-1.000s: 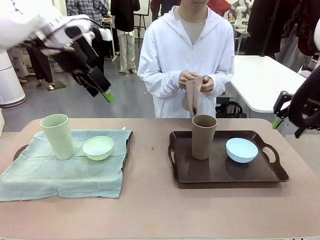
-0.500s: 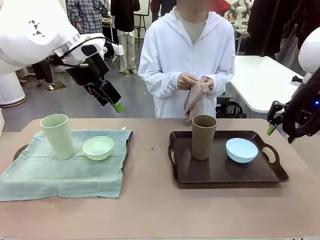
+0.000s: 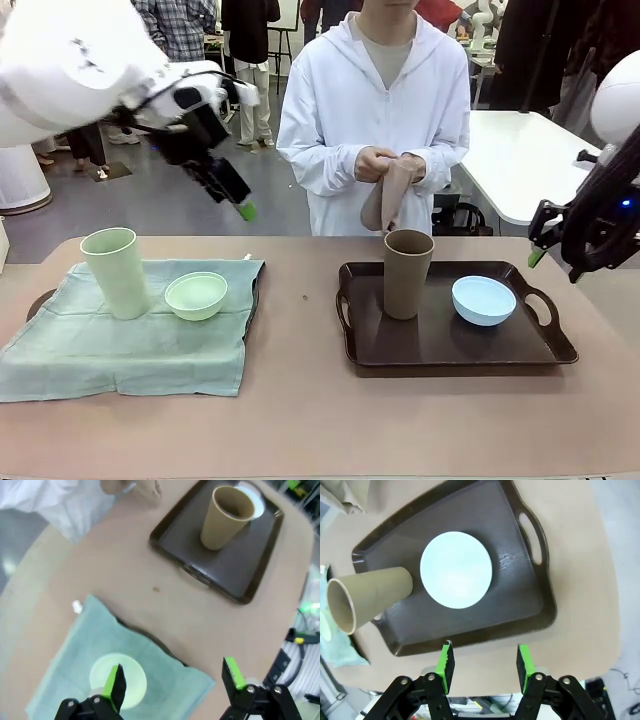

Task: Set up a tray with a mat and arrange the tableware.
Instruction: Pick up the Picnic Bowl and Reusable plastic cup from the Handle tray in front of the human's position and hold them in the air.

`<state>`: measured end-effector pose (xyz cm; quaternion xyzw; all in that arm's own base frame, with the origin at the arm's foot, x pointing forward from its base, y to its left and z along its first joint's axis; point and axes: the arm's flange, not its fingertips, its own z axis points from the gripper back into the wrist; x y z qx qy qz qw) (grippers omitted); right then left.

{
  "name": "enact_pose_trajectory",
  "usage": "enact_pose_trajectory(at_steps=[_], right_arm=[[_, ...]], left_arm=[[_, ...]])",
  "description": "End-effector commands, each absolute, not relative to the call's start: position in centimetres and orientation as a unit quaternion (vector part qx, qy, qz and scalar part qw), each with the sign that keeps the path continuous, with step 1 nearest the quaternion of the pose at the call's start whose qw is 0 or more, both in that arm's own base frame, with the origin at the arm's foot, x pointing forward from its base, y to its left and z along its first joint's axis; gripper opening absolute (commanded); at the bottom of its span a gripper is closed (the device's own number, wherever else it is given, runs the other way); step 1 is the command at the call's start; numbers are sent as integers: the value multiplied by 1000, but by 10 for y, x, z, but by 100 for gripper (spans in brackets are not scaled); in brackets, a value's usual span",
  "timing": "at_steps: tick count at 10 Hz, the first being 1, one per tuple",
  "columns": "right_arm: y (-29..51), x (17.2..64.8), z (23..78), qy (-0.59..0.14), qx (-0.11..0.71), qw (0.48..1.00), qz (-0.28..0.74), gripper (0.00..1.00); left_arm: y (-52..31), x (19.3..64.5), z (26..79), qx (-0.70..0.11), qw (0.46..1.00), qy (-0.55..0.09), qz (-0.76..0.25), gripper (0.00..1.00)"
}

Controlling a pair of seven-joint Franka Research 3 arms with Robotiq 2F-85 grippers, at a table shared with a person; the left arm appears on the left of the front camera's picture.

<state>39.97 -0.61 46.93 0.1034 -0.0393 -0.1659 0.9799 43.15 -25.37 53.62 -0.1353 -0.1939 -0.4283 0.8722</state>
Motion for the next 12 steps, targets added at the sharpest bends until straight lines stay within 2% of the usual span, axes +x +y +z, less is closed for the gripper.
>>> enact_pose_trajectory(at_steps=[1, 3, 6, 10, 12], right_arm=[[6, 436, 464, -37, 68, 988, -135, 66], [5, 456, 453, -24, 43, 993, -108, 66], [20, 484, 428, 3, 19, 997, -81, 66], [28, 499, 413, 14, 36, 997, -64, 66], [27, 493, 417, 9, 48, 996, -81, 66]], left_arm=[[-303, 465, 529, -113, 799, -227, -545, 100], [-343, 477, 522, -116, 723, -242, -637, 100], [-396, 485, 498, -158, 641, -219, -719, 100], [-414, 499, 453, -219, 637, -212, -708, 100], [-406, 491, 453, -216, 672, -228, -670, 100]])
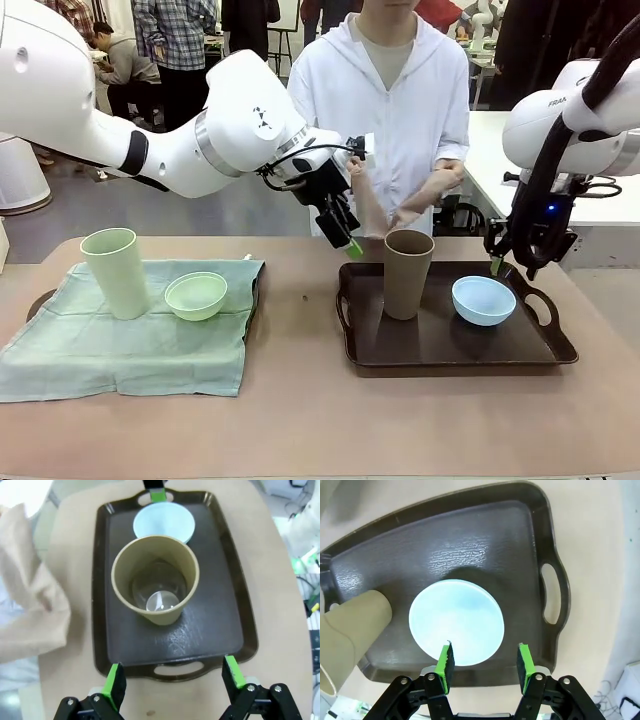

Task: Set up a tray with a mat and arrange the tableware.
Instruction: Pick up the Picnic Bowl and Reusable plastic cup from the Handle tray in front of the human's position and hold them in the air.

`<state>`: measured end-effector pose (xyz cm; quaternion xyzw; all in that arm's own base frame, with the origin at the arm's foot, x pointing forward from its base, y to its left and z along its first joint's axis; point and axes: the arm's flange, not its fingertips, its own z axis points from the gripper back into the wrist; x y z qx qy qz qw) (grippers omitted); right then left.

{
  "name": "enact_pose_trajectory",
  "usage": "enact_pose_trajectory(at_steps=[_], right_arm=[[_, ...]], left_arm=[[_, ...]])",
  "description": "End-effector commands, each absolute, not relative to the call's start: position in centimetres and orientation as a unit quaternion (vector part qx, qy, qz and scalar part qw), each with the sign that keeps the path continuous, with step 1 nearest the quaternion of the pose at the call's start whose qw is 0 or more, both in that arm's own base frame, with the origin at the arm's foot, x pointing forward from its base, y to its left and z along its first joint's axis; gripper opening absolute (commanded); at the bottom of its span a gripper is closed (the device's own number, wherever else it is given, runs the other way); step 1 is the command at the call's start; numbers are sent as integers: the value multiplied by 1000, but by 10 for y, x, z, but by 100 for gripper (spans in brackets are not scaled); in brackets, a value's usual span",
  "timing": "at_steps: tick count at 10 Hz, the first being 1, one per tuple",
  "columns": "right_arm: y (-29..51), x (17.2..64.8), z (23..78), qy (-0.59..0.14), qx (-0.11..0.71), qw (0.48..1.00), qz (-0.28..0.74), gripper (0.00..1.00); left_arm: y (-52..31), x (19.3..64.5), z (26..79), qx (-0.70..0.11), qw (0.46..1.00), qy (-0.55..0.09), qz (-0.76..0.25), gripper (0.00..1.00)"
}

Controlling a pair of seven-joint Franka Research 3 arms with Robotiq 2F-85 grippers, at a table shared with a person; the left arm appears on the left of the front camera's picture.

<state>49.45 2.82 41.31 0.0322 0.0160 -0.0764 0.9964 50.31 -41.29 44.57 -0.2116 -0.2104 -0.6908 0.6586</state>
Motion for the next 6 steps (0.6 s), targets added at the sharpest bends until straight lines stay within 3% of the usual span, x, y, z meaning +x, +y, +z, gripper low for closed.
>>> enact_pose_trajectory(at_steps=[1, 6], right_arm=[[30, 495, 411, 18, 30, 997, -73, 66], [29, 495, 400, 13, 49, 997, -56, 66]], left_arm=[[-418, 499, 446, -207, 649, -206, -702, 100], [-407, 512, 425, -228, 639, -232, -697, 100]])
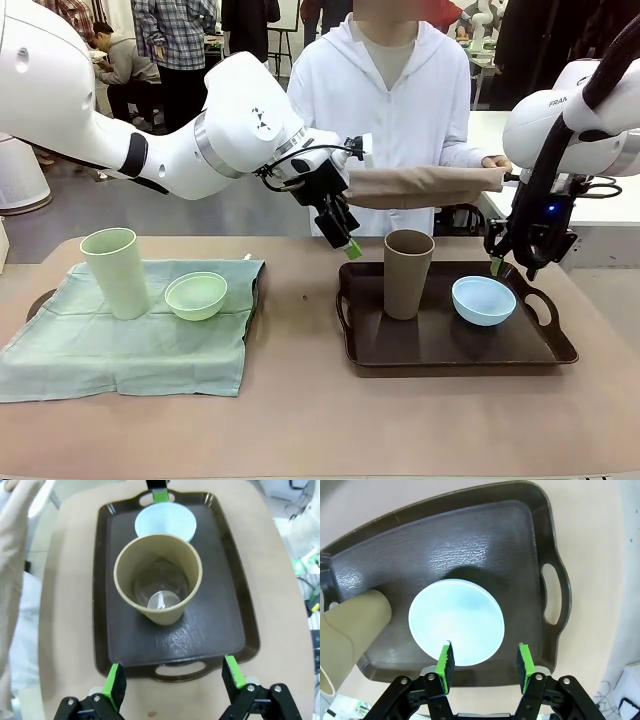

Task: Set up a tray with a mat and arrange the tableware.
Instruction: Pick up the Picnic Bowl and Reusable plastic cup from the Handle tray in front of the human's position and hold them in the air.

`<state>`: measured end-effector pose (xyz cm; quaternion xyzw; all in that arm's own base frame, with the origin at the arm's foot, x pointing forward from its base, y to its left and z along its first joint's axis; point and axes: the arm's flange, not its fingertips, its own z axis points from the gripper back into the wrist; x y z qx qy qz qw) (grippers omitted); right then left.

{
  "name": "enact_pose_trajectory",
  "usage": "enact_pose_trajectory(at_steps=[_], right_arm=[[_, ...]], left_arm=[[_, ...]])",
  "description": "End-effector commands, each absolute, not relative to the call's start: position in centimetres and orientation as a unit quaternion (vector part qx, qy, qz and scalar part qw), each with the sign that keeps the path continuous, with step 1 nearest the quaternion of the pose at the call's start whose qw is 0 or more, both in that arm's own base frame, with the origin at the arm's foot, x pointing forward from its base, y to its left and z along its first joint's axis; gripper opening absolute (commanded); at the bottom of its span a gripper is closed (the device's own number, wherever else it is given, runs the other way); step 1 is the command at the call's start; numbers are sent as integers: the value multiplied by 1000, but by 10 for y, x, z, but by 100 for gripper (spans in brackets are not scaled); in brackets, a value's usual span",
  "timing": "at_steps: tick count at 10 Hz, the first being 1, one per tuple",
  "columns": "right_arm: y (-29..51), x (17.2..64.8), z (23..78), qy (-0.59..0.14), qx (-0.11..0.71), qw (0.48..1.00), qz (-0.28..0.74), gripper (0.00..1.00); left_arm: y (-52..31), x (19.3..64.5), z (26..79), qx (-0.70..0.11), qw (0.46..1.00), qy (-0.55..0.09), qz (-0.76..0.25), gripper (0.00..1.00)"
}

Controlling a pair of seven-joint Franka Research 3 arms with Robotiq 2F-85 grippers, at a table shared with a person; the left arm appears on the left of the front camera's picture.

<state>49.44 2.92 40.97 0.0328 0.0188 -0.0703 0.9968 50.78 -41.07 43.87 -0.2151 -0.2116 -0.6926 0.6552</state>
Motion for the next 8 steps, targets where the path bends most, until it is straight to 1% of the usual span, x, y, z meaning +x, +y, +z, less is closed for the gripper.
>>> enact_pose_trajectory(at_steps=[1, 2, 4, 6, 8], right_arm=[[32, 493, 396, 17, 49, 997, -59, 66], [36, 487, 389, 26, 43, 997, -53, 66], [35, 480, 376, 32, 36, 997, -53, 66], [34, 478, 366, 34, 37, 998, -48, 66], [33, 476, 356, 35, 44, 998, -40, 66]], left_arm=[[-407, 515, 416, -239, 621, -235, -708, 100], [-408, 512, 404, -254, 588, -251, -725, 100], [-410, 515, 378, -274, 558, -280, -732, 100], [-417, 521, 362, -288, 552, -289, -727, 100], [-421, 524, 355, -289, 575, -299, -704, 100]])
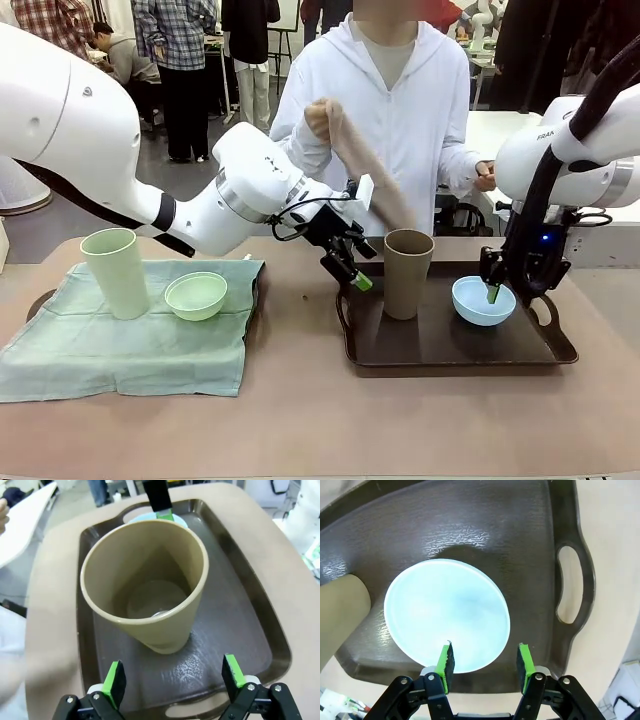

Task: Set up a tray with a mat and arrange the tableware.
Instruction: Pick up the Picnic Bowl and Reusable plastic cup from the Handle tray in front of the human's position and hold them in the air.

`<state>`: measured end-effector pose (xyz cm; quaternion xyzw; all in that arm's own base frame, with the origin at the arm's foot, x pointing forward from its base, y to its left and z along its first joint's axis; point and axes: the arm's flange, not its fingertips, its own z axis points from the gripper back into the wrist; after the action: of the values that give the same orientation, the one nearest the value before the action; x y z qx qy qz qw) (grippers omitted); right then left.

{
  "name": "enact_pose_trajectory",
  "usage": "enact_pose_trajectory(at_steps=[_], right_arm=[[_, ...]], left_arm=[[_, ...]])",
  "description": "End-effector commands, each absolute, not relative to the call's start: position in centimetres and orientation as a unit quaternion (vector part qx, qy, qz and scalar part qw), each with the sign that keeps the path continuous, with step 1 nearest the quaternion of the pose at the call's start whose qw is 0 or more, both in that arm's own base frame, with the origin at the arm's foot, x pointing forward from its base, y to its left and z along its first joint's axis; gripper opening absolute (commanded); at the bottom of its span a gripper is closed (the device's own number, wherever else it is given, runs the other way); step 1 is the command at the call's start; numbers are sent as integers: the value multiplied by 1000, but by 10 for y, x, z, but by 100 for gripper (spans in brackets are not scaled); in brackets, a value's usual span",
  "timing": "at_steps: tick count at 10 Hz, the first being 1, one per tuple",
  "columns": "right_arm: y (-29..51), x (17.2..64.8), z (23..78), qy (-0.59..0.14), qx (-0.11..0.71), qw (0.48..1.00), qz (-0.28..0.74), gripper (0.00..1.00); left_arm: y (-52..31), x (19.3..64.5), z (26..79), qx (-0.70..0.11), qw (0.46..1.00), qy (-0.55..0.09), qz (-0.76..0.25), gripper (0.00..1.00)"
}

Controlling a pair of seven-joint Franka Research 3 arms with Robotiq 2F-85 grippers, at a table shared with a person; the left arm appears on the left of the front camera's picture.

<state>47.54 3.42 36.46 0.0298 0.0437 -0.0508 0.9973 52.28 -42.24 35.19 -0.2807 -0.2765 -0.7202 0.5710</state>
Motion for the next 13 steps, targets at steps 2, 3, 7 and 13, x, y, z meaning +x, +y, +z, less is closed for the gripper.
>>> enact_pose_trajectory(at_steps=[2, 3, 7, 13], right_arm=[[30, 475, 351, 35, 47, 998, -35, 66], [30, 475, 351, 33, 51, 998, -34, 66], [27, 476, 349, 26, 64, 997, -31, 66], [27, 477, 352, 21, 71, 996, -45, 66]], left_arm=[[-430, 527, 347, -298, 597, -295, -685, 100], [-437, 527, 345, -302, 608, -283, -678, 100], [-464, 529, 333, -301, 625, -254, -674, 100], [-493, 540, 318, -300, 623, -227, -685, 100]])
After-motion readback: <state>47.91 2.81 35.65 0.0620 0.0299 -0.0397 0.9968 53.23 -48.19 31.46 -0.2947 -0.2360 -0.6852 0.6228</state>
